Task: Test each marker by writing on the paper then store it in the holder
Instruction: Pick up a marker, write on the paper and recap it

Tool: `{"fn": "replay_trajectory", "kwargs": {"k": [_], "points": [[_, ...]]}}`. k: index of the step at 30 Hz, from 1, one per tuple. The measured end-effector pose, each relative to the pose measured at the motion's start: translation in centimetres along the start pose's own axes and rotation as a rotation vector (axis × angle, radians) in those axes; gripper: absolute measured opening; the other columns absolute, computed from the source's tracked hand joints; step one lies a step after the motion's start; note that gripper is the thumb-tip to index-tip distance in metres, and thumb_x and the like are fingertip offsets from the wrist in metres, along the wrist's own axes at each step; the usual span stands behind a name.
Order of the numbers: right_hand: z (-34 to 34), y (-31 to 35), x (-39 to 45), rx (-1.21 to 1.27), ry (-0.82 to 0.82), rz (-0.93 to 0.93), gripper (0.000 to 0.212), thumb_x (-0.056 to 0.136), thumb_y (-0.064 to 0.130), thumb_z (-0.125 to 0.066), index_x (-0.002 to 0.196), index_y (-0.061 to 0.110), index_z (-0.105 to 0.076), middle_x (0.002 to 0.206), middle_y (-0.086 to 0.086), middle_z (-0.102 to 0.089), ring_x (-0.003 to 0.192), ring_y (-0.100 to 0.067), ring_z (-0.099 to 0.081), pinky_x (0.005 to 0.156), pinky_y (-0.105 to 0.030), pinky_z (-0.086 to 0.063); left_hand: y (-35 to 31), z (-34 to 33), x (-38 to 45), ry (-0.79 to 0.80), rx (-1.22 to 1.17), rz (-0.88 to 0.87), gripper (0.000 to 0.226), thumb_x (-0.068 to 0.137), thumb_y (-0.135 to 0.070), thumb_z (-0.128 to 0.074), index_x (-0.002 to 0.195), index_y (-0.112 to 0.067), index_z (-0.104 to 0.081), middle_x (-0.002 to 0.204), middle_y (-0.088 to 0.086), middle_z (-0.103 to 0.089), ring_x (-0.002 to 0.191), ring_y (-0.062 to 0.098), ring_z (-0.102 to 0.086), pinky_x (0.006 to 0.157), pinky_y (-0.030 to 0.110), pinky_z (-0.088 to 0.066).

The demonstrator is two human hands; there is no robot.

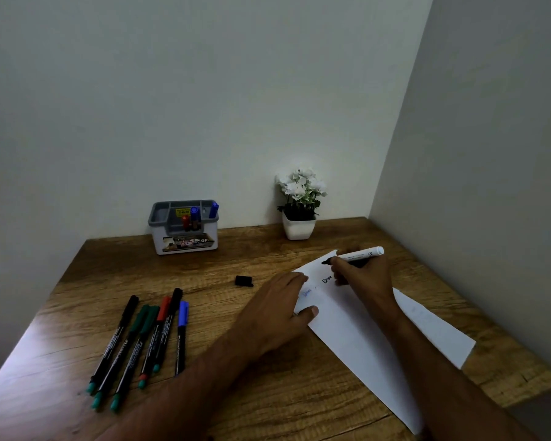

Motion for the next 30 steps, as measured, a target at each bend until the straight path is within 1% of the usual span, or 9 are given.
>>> {"fn": "replay_trajectory", "kwargs": {"k": [4, 7, 10, 12, 14, 17, 20, 25, 30], "points": [[-1.5, 1.4, -0.1, 0.051, 0.050, -0.006, 0.017, 0.080, 0.012, -0.084, 0.087, 0.000, -0.074, 0.071, -0.012, -0.074, 0.055, -0.018, -0.068, 0.049, -0.026, -0.054, 0.8, 2.1, 0.5, -0.067, 0.016, 0.061, 0.062, 0.096, -0.048, -0.051, 0.149, -0.022, -0.031, 0.154, -0.004, -0.033, 0.139, 0.012, -0.030, 0.112, 0.028, -0.026], [-2.7, 2.0, -0.3, 0.078, 0.095, -0.021, 0.018, 0.077, 0.012, -0.087, 0.086, 0.002, -0.075, 0.067, -0.006, -0.072, 0.050, -0.011, -0.062, 0.047, -0.022, -0.048, 3.0, 3.6, 0.5, -0.114, 0.069, 0.086, 0.058, 0.095, -0.038, -0.054, 0.147, -0.019, -0.036, 0.151, 0.000, -0.038, 0.137, 0.014, -0.034, 0.112, 0.029, -0.029], [-3.7, 2.4, -0.9, 0.186, 0.178, -0.026, 0.009, 0.083, 0.010, -0.080, 0.089, 0.003, -0.078, 0.073, -0.012, -0.075, 0.059, -0.019, -0.065, 0.055, -0.029, -0.055, 5.4, 4.7, 0.1, -0.139, 0.134, 0.118, 0.050, 0.093, -0.022, -0.058, 0.141, -0.017, -0.045, 0.142, 0.002, -0.048, 0.131, 0.014, -0.041, 0.105, 0.021, -0.030], [-4.2, 2.4, -1.2, 0.270, 0.195, -0.076, 0.011, 0.089, 0.011, -0.073, 0.096, 0.003, -0.078, 0.084, -0.017, -0.076, 0.072, -0.027, -0.069, 0.064, -0.035, -0.060, 6.5, 5.1, -0.2, -0.136, 0.144, 0.162, 0.044, 0.093, -0.021, -0.060, 0.136, -0.018, -0.051, 0.135, 0.001, -0.054, 0.124, 0.014, -0.046, 0.099, 0.020, -0.034], [-4.5, 2.3, -1.4, 0.303, 0.209, -0.100, 0.014, 0.092, 0.009, -0.070, 0.100, 0.002, -0.078, 0.088, -0.020, -0.076, 0.077, -0.032, -0.071, 0.068, -0.038, -0.061, 7.1, 5.1, -0.2, -0.107, 0.134, 0.206, 0.041, 0.092, -0.022, -0.062, 0.132, -0.018, -0.056, 0.129, 0.001, -0.059, 0.119, 0.014, -0.052, 0.098, 0.024, -0.041], [-4.7, 2.3, -1.5, 0.255, 0.273, -0.064, 0.017, 0.089, 0.009, -0.074, 0.105, 0.004, -0.078, 0.089, -0.020, -0.076, 0.079, -0.033, -0.073, 0.071, -0.039, -0.063, 7.5, 4.9, 0.0, -0.065, 0.128, 0.243, 0.027, 0.091, -0.021, -0.064, 0.118, -0.019, -0.066, 0.115, 0.000, -0.066, 0.105, 0.014, -0.059, 0.091, 0.030, -0.051], [-4.6, 1.9, -1.5, 0.178, 0.287, -0.061, 0.021, 0.084, 0.006, -0.078, 0.105, 0.006, -0.078, 0.088, -0.013, -0.078, 0.082, -0.033, -0.076, 0.072, -0.039, -0.063, 7.7, 4.8, 0.1, -0.065, 0.103, 0.265, 0.015, 0.092, -0.021, -0.064, 0.105, -0.021, -0.070, 0.104, -0.001, -0.068, 0.094, 0.012, -0.061, 0.085, 0.032, -0.054], [-4.9, 1.5, -1.6, -0.001, 0.299, 0.022, 0.019, 0.082, 0.006, -0.081, 0.101, 0.009, -0.080, 0.087, -0.004, -0.079, 0.077, -0.024, -0.076, 0.067, -0.032, -0.063, 8.0, 5.2, 0.2, -0.103, 0.055, 0.279, 0.016, 0.091, -0.018, -0.065, 0.105, -0.021, -0.071, 0.104, -0.002, -0.069, 0.095, 0.011, -0.061, 0.084, 0.026, -0.051], [-5.6, 1.7, -1.6, -0.090, 0.337, 0.050, 0.014, 0.084, 0.010, -0.080, 0.098, 0.012, -0.081, 0.077, -0.003, -0.078, 0.067, -0.020, -0.073, 0.063, -0.025, -0.058, 8.1, 6.1, 0.0, -0.148, -0.033, 0.295, 0.018, 0.089, -0.015, -0.066, 0.104, -0.024, -0.073, 0.102, -0.003, -0.070, 0.097, 0.011, -0.062, 0.089, 0.033, -0.053]]}}
Point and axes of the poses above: each hand's wrist, its own x-axis towards the middle knuckle, its own z-axis out of the back of the hand, y = z × x, the point moved 2 cm from there along x, towards the middle knuckle
